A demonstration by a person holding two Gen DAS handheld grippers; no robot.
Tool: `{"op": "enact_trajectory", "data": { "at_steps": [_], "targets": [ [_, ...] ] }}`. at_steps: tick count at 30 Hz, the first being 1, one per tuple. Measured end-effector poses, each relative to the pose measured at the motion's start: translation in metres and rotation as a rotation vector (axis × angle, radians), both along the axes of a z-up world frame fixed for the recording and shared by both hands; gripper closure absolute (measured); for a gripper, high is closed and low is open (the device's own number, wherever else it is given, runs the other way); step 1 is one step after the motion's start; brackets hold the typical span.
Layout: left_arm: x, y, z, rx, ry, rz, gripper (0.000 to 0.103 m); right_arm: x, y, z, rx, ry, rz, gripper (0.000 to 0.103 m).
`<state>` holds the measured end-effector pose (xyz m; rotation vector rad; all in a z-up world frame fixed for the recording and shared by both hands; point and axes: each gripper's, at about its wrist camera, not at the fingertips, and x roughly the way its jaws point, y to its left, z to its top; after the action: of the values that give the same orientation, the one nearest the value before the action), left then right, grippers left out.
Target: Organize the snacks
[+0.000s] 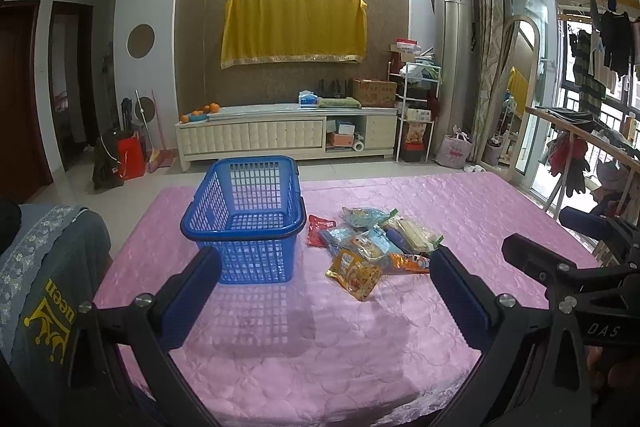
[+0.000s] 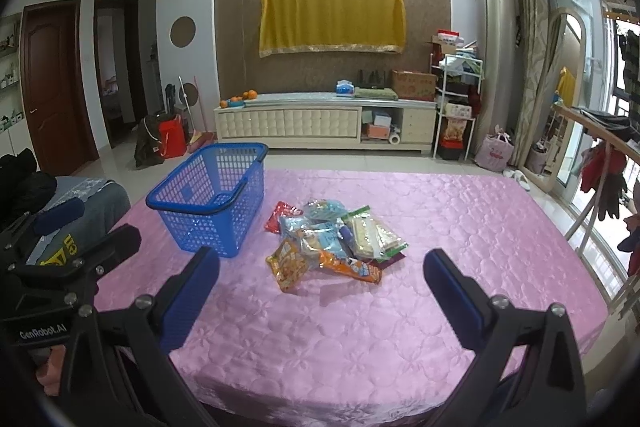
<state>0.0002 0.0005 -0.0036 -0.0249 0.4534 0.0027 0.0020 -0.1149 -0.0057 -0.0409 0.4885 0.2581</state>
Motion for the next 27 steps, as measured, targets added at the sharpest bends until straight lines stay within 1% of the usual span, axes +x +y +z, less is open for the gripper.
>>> {"op": "enact_trajectory", "data": {
  "at_steps": [12, 18, 27],
  "targets": [
    [0.0022, 0.0005, 0.0004, -0.007, 0.006, -0.003, 0.000, -0.0003, -0.0010, -0.0004, 0.010, 0.006, 0.005, 0.000],
    [0.0011, 0.0020, -0.0008, -0.025, 0.017, -0.008, 0.000, 0.0011, -0.0019, -0.0019, 0.009, 0.022, 0.008, 0.000],
    [0.0010, 0.0007, -0.0005, -0.022, 0.018, -0.006, 0.000, 0.0019, -0.0012, -0.0026, 0.003, 0.027, 0.008, 0.000]
  ]
}}
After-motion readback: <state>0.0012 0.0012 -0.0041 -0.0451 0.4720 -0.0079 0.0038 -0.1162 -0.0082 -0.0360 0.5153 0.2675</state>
